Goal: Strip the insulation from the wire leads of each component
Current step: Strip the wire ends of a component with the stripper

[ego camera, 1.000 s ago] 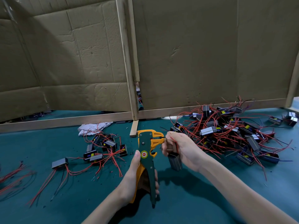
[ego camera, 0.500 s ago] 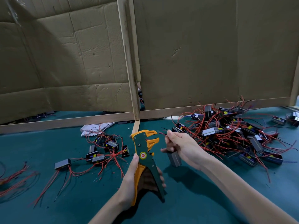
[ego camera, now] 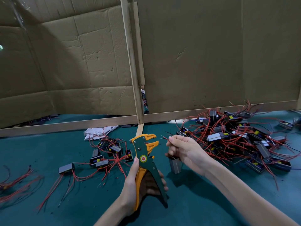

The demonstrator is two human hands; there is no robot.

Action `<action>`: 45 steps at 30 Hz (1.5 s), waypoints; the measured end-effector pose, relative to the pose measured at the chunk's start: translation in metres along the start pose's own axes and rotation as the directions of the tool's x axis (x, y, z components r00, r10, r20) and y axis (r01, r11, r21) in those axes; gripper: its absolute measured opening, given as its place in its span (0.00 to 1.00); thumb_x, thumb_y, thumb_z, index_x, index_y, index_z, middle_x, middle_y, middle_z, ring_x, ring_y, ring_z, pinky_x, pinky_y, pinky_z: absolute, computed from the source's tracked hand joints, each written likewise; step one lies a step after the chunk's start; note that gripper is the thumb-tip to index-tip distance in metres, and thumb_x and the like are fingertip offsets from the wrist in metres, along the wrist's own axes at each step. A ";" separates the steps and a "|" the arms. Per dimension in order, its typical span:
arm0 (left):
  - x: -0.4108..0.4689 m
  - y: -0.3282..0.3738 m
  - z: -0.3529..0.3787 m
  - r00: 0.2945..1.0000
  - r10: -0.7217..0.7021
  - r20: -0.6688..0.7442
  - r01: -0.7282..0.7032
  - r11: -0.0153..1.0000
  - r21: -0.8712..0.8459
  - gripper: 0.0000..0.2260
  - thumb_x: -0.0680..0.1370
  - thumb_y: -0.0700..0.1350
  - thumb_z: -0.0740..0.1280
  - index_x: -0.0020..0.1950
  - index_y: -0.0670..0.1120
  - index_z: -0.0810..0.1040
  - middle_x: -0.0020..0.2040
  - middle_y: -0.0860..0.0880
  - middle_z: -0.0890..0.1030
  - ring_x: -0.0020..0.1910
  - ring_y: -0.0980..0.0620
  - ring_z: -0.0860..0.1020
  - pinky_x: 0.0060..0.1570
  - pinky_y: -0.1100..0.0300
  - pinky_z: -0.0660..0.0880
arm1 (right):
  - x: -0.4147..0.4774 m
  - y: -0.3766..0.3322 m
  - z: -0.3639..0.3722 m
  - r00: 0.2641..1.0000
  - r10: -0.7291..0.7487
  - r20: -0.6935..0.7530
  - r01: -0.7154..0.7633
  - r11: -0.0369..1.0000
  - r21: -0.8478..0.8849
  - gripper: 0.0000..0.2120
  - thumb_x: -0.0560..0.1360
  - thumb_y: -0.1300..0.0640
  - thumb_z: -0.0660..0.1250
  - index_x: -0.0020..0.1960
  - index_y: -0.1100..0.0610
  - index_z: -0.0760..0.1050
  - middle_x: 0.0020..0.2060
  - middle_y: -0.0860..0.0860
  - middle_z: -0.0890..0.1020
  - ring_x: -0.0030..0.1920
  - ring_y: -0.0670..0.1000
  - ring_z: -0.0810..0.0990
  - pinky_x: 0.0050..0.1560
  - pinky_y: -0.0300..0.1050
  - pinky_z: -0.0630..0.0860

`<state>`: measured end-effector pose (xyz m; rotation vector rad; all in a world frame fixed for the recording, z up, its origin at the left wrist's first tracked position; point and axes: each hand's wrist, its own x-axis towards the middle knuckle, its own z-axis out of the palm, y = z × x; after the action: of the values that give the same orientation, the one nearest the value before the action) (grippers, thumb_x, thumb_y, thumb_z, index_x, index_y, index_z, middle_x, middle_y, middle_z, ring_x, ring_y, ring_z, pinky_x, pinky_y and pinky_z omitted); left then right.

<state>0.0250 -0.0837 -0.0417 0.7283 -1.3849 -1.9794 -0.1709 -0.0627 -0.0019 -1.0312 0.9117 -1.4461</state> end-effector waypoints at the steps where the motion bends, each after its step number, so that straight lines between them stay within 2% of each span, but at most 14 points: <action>1: 0.000 0.000 0.000 1.000 0.003 -0.003 -0.003 1.000 -0.001 0.40 0.71 0.68 0.51 0.47 0.31 0.79 0.43 0.30 0.79 0.42 0.34 0.81 0.41 0.48 0.79 | 0.000 0.001 -0.001 1.000 -0.005 -0.010 0.005 1.000 -0.002 0.09 0.72 0.54 0.66 0.39 0.59 0.78 0.30 0.52 0.74 0.32 0.48 0.74 0.46 0.47 0.80; 9: 0.001 -0.002 -0.001 0.999 0.023 -0.024 -0.023 1.000 0.018 0.39 0.69 0.70 0.53 0.44 0.34 0.82 0.43 0.31 0.80 0.42 0.35 0.81 0.41 0.49 0.79 | -0.002 0.003 -0.011 0.994 -0.078 -0.078 0.047 0.941 -0.336 0.09 0.77 0.59 0.66 0.41 0.58 0.82 0.34 0.53 0.80 0.38 0.50 0.81 0.41 0.43 0.81; 12: 0.002 -0.002 -0.001 0.999 0.027 -0.029 -0.026 0.999 0.018 0.39 0.70 0.69 0.52 0.44 0.34 0.83 0.43 0.32 0.81 0.42 0.36 0.82 0.42 0.48 0.79 | -0.002 0.008 -0.010 0.998 -0.025 -0.055 -0.001 0.906 -0.423 0.10 0.80 0.62 0.62 0.43 0.61 0.79 0.31 0.50 0.81 0.37 0.48 0.82 0.49 0.47 0.81; 15: 0.003 -0.002 0.000 0.999 0.036 -0.033 -0.035 0.999 0.023 0.39 0.70 0.69 0.52 0.44 0.35 0.83 0.43 0.33 0.81 0.41 0.37 0.82 0.42 0.49 0.79 | -0.005 0.017 -0.005 0.999 -0.006 -0.049 -0.021 0.844 -0.536 0.09 0.83 0.60 0.57 0.45 0.58 0.71 0.30 0.50 0.81 0.37 0.51 0.81 0.43 0.42 0.78; 20: 0.001 -0.003 0.001 0.999 0.035 -0.039 -0.034 0.999 0.016 0.38 0.70 0.69 0.52 0.45 0.35 0.83 0.43 0.32 0.81 0.41 0.37 0.82 0.40 0.50 0.79 | -0.010 0.028 0.002 0.993 -0.119 -0.013 0.089 0.809 -0.581 0.09 0.83 0.61 0.55 0.59 0.49 0.68 0.25 0.42 0.67 0.32 0.44 0.69 0.52 0.55 0.76; 24: 0.001 -0.003 0.002 0.998 0.046 -0.052 -0.044 0.999 0.024 0.38 0.70 0.69 0.53 0.44 0.35 0.83 0.43 0.32 0.81 0.41 0.37 0.81 0.40 0.49 0.79 | -0.014 0.029 0.005 0.980 -0.197 0.013 0.167 0.790 -0.590 0.04 0.82 0.59 0.58 0.53 0.50 0.68 0.28 0.45 0.67 0.34 0.47 0.67 0.51 0.59 0.75; 26: 0.002 -0.003 0.002 0.996 0.055 -0.063 -0.053 0.998 0.026 0.37 0.69 0.69 0.54 0.44 0.36 0.83 0.43 0.33 0.81 0.40 0.37 0.81 0.40 0.49 0.79 | -0.015 0.031 0.007 0.982 -0.190 0.013 0.161 0.788 -0.594 0.02 0.81 0.56 0.59 0.53 0.52 0.66 0.33 0.49 0.72 0.38 0.48 0.73 0.50 0.54 0.75; 29: 0.001 -0.002 0.002 0.996 0.049 -0.071 -0.048 0.999 0.012 0.37 0.69 0.68 0.54 0.44 0.35 0.83 0.43 0.32 0.81 0.40 0.36 0.81 0.39 0.49 0.79 | -0.014 0.030 0.004 0.982 -0.177 -0.064 0.107 0.803 -0.586 0.08 0.81 0.53 0.59 0.60 0.49 0.66 0.49 0.50 0.76 0.51 0.46 0.75 0.55 0.33 0.71; 32: 0.000 -0.002 0.002 0.997 0.042 -0.069 -0.041 0.999 0.013 0.38 0.69 0.68 0.54 0.44 0.34 0.83 0.43 0.32 0.81 0.41 0.35 0.81 0.39 0.49 0.79 | -0.016 0.025 -0.005 0.958 -0.269 -0.103 0.108 0.666 -0.738 0.17 0.81 0.51 0.60 0.68 0.44 0.60 0.55 0.43 0.68 0.54 0.40 0.70 0.57 0.31 0.65; 34: -0.001 -0.002 0.002 0.997 0.044 -0.067 -0.043 0.999 0.014 0.38 0.69 0.69 0.53 0.44 0.34 0.82 0.43 0.32 0.81 0.41 0.34 0.81 0.39 0.49 0.79 | -0.019 0.021 -0.006 0.916 -0.395 -0.076 0.196 0.603 -0.773 0.17 0.80 0.57 0.63 0.65 0.46 0.64 0.52 0.44 0.65 0.49 0.39 0.68 0.55 0.31 0.65; 37: -0.001 -0.001 0.003 0.997 0.043 -0.063 -0.042 0.999 0.007 0.38 0.70 0.68 0.54 0.44 0.33 0.82 0.43 0.31 0.80 0.41 0.34 0.81 0.40 0.49 0.79 | -0.026 0.010 -0.001 0.859 -0.512 -0.014 0.352 0.611 -0.709 0.13 0.73 0.69 0.59 0.50 0.54 0.74 0.44 0.48 0.72 0.41 0.43 0.70 0.46 0.36 0.67; 40: 0.000 -0.001 0.002 0.996 0.046 -0.077 -0.046 0.999 0.005 0.38 0.70 0.68 0.54 0.43 0.33 0.82 0.43 0.30 0.80 0.40 0.35 0.81 0.38 0.49 0.79 | -0.032 0.004 0.004 0.928 -0.341 0.151 0.344 0.628 -0.698 0.15 0.66 0.68 0.56 0.45 0.57 0.77 0.42 0.49 0.78 0.43 0.47 0.75 0.48 0.41 0.73; 42: 0.001 -0.002 0.002 0.995 0.046 -0.090 -0.045 0.999 0.007 0.38 0.70 0.68 0.53 0.43 0.33 0.82 0.43 0.30 0.80 0.40 0.34 0.81 0.39 0.49 0.79 | -0.031 0.006 0.006 0.952 -0.207 0.225 0.305 0.560 -0.770 0.12 0.73 0.69 0.60 0.47 0.59 0.80 0.45 0.52 0.80 0.47 0.49 0.77 0.53 0.44 0.74; 45: 0.002 -0.002 0.001 0.995 0.050 -0.092 -0.050 0.999 -0.002 0.38 0.70 0.68 0.53 0.45 0.34 0.83 0.44 0.31 0.81 0.41 0.34 0.81 0.42 0.46 0.80 | -0.026 0.012 0.004 0.947 -0.176 0.267 0.320 0.475 -0.820 0.08 0.79 0.66 0.63 0.50 0.65 0.81 0.50 0.55 0.80 0.51 0.48 0.78 0.56 0.39 0.72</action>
<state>0.0223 -0.0842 -0.0439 0.7660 -1.3316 -1.8860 -0.1621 -0.0383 -0.0148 -2.0733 1.4760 -1.0659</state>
